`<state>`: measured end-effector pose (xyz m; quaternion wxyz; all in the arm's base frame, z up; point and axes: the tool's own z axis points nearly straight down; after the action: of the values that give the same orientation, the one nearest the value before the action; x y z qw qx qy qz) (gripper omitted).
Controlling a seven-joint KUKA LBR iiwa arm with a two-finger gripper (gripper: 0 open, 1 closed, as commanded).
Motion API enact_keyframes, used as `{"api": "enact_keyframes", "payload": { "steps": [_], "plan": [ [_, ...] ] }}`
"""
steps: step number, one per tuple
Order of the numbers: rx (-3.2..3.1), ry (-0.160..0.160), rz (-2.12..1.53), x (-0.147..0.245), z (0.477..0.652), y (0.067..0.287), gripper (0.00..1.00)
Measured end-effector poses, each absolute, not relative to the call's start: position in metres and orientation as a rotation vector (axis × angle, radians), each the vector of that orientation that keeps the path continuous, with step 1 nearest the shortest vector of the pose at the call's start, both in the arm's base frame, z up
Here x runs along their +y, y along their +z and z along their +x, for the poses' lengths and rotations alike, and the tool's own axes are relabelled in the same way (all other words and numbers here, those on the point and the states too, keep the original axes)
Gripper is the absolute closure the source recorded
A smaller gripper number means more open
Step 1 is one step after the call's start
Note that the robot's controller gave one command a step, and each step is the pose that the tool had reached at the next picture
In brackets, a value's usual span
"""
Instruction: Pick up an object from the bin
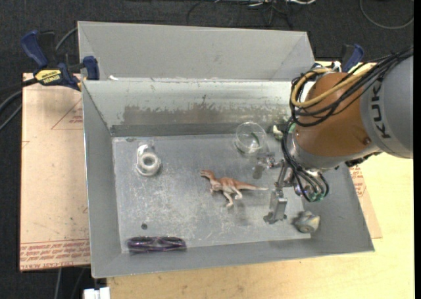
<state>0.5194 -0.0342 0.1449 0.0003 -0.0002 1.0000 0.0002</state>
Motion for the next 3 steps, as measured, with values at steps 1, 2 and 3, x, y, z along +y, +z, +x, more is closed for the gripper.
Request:
{"api": "enact_keyframes", "payload": {
  "steps": [1,2,3],
  "plan": [
    [3.13,0.001,-0.233,-0.001,0.522,0.073,0.0],
    [3.127,0.0,-0.144,0.011,0.514,0.072,0.0],
    [3.125,0.002,-0.25,0.011,0.594,0.071,1.0]
  ]
}}
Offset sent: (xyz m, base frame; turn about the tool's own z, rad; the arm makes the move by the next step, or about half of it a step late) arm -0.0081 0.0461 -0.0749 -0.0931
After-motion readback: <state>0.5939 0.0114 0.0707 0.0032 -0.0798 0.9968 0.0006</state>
